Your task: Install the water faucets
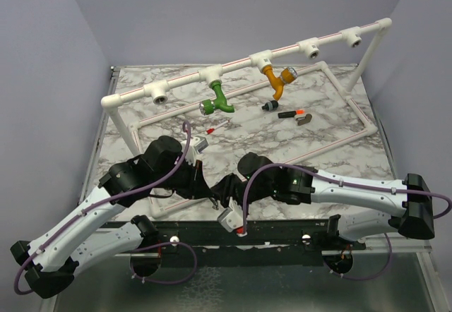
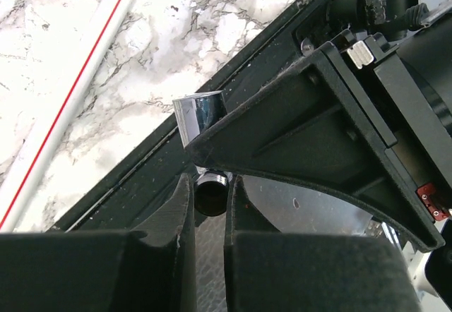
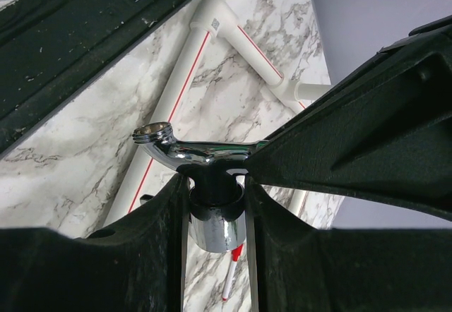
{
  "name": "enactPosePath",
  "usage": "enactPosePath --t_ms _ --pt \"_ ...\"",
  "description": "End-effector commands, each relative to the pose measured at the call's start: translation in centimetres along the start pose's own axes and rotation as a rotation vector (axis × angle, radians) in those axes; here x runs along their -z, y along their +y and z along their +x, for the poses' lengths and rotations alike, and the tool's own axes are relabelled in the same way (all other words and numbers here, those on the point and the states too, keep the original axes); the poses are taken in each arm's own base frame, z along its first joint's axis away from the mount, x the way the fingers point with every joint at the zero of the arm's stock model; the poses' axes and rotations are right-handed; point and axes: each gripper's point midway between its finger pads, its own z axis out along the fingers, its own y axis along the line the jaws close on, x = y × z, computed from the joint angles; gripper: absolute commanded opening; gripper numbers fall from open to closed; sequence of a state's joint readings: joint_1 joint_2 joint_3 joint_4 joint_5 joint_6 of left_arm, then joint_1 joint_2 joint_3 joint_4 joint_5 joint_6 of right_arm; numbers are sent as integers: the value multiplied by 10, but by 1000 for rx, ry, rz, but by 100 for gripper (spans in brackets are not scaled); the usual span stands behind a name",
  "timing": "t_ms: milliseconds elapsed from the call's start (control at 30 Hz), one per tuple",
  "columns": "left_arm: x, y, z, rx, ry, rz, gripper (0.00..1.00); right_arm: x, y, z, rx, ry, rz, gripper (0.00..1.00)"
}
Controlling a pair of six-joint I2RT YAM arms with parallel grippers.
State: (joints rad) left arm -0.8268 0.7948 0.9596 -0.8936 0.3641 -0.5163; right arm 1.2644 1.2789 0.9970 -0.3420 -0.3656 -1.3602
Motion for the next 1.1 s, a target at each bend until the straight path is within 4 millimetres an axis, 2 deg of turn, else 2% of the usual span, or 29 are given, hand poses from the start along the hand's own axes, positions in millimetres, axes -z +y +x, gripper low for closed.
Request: enactPosePath --t_ms 0,67,200,300,633,933,1067 --pt "-1 -2 5 -4 23 13 0 7 -18 -12 43 -20 66 1" --pt "-1 -2 4 -5 23 15 0 8 -18 -13 34 -22 71 3" --pt "-1 -3 6 -1 33 20 0 10 -20 -13 17 -19 83 23" --pt "-2 -2 7 0 40 20 0 13 -23 -13 9 -8 88 29" --pt "-4 1 9 -13 51 7 0 21 -27 -9 -67 33 104 42" --pt "-4 4 9 -19 55 -8 0 35 -26 -4 -126 79 127 48" --pt "-3 6 6 -22 37 -24 0 49 -28 2 -176 130 168 50"
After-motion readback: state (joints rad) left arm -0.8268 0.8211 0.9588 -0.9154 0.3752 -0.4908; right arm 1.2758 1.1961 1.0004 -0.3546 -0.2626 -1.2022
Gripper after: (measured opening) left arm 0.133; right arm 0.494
